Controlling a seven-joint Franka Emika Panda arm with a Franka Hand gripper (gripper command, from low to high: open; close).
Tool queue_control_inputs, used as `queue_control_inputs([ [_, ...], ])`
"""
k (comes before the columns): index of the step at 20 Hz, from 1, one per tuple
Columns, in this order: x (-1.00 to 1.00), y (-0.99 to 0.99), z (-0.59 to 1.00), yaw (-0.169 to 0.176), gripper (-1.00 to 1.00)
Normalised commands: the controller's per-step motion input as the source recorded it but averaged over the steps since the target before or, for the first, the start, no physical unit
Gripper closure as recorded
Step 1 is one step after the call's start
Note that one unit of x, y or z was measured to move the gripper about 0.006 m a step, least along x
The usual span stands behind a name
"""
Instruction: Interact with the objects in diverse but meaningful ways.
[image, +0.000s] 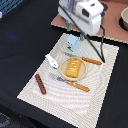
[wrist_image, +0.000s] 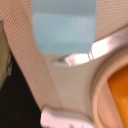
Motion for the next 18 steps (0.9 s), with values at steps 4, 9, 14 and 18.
queue_control_inputs([
  [4, -0.53, -0.36, 0.06, -0.214, -1.00],
  [9, -0.43, -0.36, 0.02, -0.239, -1.00],
  [14, -0.37, -0.40, 0.00, -0.228, -1.00],
  [18, -0.19, -0.49, 0.01, -0.210, -1.00],
])
